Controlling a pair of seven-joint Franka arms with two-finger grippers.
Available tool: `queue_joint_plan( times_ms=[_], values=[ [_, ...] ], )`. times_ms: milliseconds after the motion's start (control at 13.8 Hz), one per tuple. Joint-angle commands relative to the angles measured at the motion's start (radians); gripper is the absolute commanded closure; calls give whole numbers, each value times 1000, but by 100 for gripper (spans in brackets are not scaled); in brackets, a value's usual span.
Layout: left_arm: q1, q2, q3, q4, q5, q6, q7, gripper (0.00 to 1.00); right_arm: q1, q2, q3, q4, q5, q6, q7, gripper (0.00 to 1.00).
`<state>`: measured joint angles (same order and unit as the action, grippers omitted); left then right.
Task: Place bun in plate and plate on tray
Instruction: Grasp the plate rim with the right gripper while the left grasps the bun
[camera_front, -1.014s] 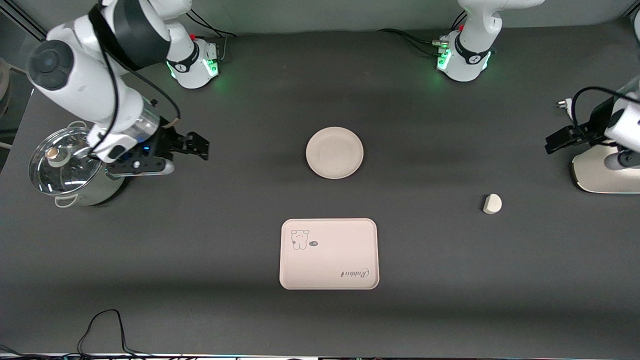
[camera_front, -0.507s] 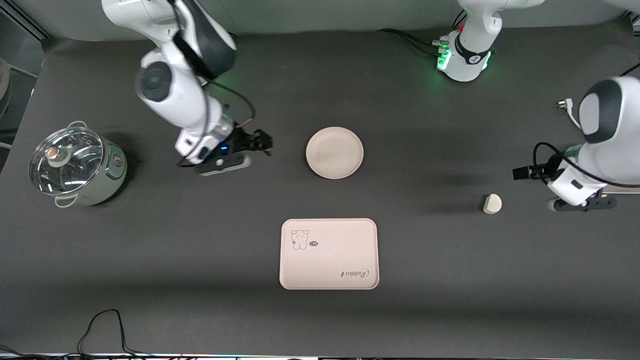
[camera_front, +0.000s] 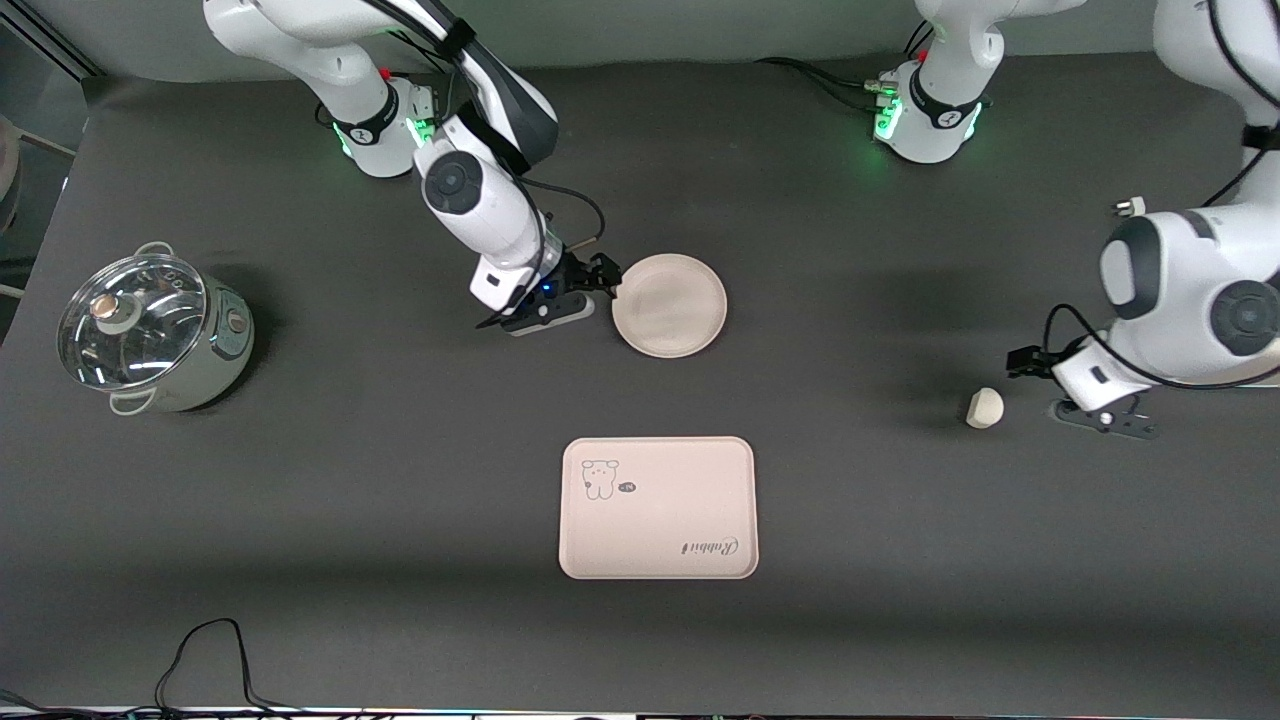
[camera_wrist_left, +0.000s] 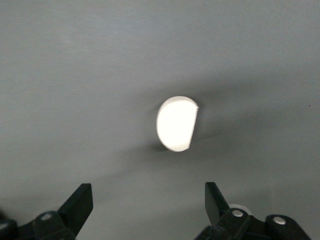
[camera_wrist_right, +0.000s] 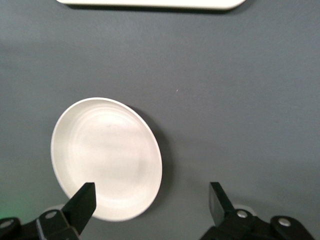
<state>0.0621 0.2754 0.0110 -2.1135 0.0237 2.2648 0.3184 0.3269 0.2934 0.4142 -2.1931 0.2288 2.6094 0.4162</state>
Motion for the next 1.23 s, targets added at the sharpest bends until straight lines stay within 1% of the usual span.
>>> queue_joint_plan(
  times_ms=[0,145,290,362,507,652,725,797,870,942,1014,1087,1159],
  values=[
    [-50,16,7,-85,-7,135,22,0,40,93,-3,9,17,110,73,0],
    [-65,66,7,-100,-7,234,22,1,54,140,-3,7,17,181,78,0],
    [-67,99,6,-89,-5,257,24,1,70,180,-3,6,17,240,91,0],
    [-70,103,6,-91,-2,266,24,2,92,184,-5,3,17,248,110,1],
    [-70,122,6,-88,1,292,75,3,97,187,-6,1,15,251,113,11],
    [-61,142,6,-79,-1,324,106,6,97,220,-9,1,6,291,112,27],
    [-61,149,7,-65,-1,323,108,7,97,243,-9,-1,4,329,110,30],
    [-61,156,7,-48,-1,317,111,11,97,257,-11,-1,3,343,108,30],
    [-59,159,7,-37,-1,315,114,16,97,259,-12,-1,3,347,107,30],
    [-59,168,7,-34,-1,321,116,30,97,259,-14,-1,3,347,105,32],
    [-61,177,7,-27,1,325,116,46,97,259,-14,-2,1,348,104,45],
    [-62,183,6,-19,-1,325,125,61,97,259,-14,-2,3,348,104,62],
    [-62,186,7,-13,1,325,137,73,97,259,-14,-2,1,348,104,78]
  ],
)
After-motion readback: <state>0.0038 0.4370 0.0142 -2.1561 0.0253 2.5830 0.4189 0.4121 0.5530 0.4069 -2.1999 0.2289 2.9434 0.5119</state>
